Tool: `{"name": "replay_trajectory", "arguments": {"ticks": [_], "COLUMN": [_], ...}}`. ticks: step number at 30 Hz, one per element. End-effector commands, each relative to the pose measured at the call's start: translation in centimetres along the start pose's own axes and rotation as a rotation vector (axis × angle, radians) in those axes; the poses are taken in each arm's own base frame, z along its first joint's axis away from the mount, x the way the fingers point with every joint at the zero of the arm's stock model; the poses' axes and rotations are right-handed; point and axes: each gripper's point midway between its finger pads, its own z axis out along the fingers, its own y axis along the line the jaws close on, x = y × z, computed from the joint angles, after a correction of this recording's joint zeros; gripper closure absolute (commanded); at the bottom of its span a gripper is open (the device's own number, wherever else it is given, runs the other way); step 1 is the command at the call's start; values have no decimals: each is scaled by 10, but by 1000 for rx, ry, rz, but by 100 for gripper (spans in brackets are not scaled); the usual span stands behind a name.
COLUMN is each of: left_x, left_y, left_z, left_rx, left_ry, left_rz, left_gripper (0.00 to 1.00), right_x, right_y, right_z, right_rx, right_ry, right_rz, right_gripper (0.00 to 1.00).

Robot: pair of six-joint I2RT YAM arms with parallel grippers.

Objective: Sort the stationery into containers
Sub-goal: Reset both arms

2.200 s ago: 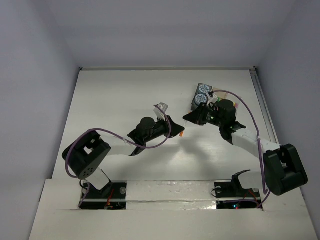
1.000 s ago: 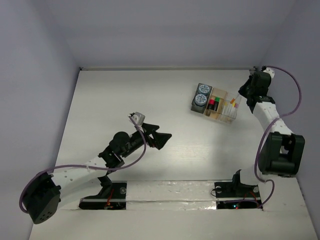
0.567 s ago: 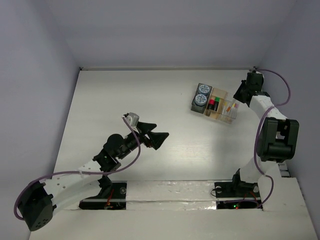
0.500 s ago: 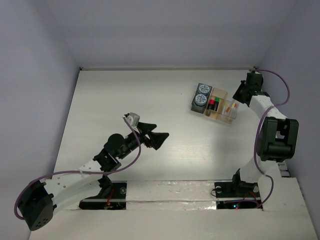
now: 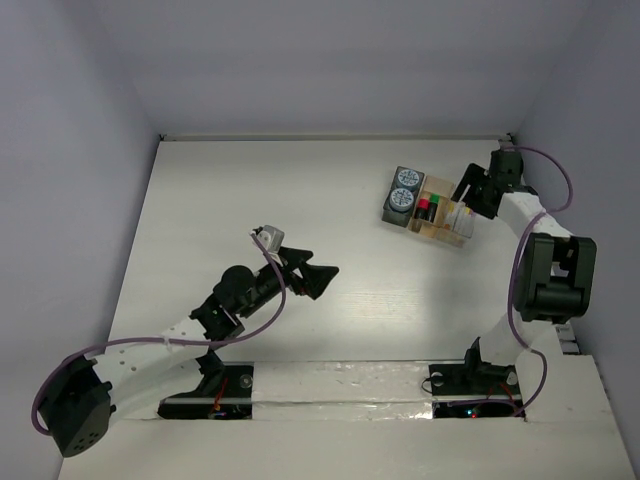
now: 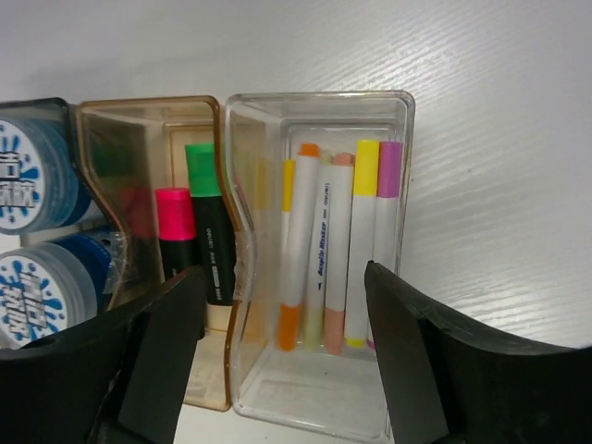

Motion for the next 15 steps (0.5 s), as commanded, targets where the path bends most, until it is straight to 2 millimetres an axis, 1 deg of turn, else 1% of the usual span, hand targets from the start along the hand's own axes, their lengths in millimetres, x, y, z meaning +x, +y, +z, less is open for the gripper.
{"name": "replay_trajectory", "arguments": {"ticks": [1, 2, 4, 5, 6, 7, 8, 9, 10, 11, 12, 13, 14, 15], "left_x": [-12, -12, -12, -13, -12, -12, -16, -18, -20, -22, -26, -29, -33, -36], "left_y": [-2, -1, 3, 3, 5, 5, 10, 12, 11, 11, 11, 11, 11, 13], "left_z": [3, 3, 3, 4, 4, 4, 5, 6, 7, 8, 9, 9, 10, 9], "left_rx": [-4, -11, -29, -31, -42, -44, -75, -89, -94, -98, -108, -116, -124, -146], "left_ry": [-40, -39, -42, -45, -44, -40, -58, -64, -64, -64, -68, -75, -81, -82], "left_rz": [10, 11, 11, 11, 8, 7, 3, -1, -3, -3, -3, -4, -6, -9], "left_gripper": [1, 1, 1, 1, 1, 1, 1, 1, 1, 1, 1, 1, 1, 1], "right_x": [-25, -32, -37, -45, -43, -46, -48, -54, -46, -40, -38, -37, -26, -18], "right_y": [15, 19, 22, 27, 34, 42, 59, 72, 79, 100, 112, 123, 129, 139], "right_z": [-28, -36, -46, -58, -64, -73, -83, -106, -113, -127, -148, -164, -172, -184], "right_rx": [-57, -71, -86, -111, -134, -159, -209, -257, -283, -347, -405, -454, -498, -547], "right_ry": [-90, -118, -146, -182, -194, -224, -263, -319, -326, -345, -389, -404, -393, -389], "right_rz": [-5, -5, 0, 0, -7, -9, -28, -38, -41, -64, -80, -93, -104, -119], "right_gripper": [24, 24, 23, 22, 22, 21, 20, 20, 21, 25, 4, 4, 0, 0]}}
